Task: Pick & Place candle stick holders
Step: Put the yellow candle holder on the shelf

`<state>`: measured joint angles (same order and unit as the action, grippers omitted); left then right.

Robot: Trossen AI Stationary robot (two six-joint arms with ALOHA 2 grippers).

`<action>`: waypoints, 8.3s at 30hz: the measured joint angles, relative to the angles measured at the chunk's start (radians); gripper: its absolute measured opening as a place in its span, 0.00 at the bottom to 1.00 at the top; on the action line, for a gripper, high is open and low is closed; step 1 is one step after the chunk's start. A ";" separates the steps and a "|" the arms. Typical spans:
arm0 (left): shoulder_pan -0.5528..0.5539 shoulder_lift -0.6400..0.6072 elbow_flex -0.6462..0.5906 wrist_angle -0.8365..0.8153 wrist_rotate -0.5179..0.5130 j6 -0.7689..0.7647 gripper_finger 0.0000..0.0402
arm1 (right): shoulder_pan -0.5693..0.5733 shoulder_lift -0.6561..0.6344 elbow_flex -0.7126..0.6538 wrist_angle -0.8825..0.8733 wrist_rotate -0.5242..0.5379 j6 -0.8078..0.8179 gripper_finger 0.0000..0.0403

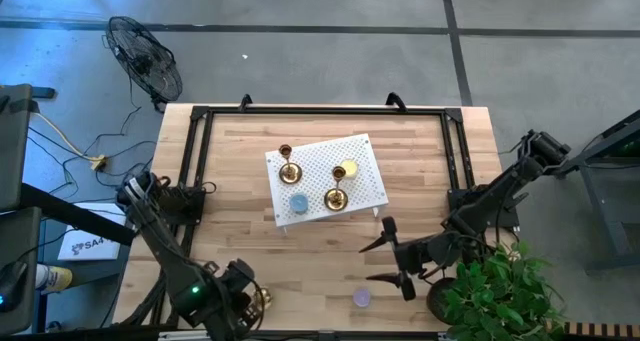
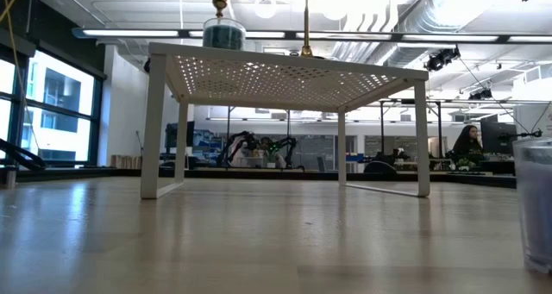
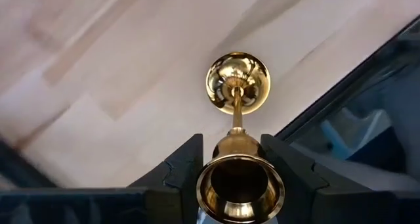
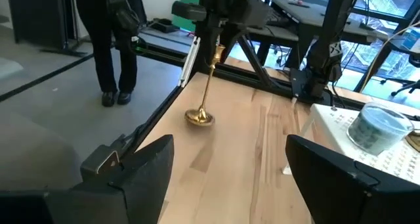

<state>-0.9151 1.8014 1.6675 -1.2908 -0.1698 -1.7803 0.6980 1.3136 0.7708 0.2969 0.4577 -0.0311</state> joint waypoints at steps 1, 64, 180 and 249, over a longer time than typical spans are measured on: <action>0.000 -0.001 0.005 -0.001 -0.025 0.012 0.32 | -0.004 0.000 0.000 0.000 -0.009 0.000 0.72; 0.427 -0.001 0.021 0.717 -0.373 1.373 0.32 | -0.164 0.057 0.000 -0.084 -0.099 0.105 0.72; 0.206 -0.128 0.021 0.794 -0.589 1.406 0.83 | -0.027 -0.113 0.000 -0.161 0.377 -0.078 0.02; 0.037 -0.128 -0.035 0.477 -0.827 0.937 0.83 | -1.032 -0.214 0.000 0.268 -0.501 0.135 0.02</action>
<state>-0.8776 1.6733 1.6321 -0.8139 -0.9966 -0.8436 -0.3340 1.0992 0.7709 0.5648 -0.0430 0.1042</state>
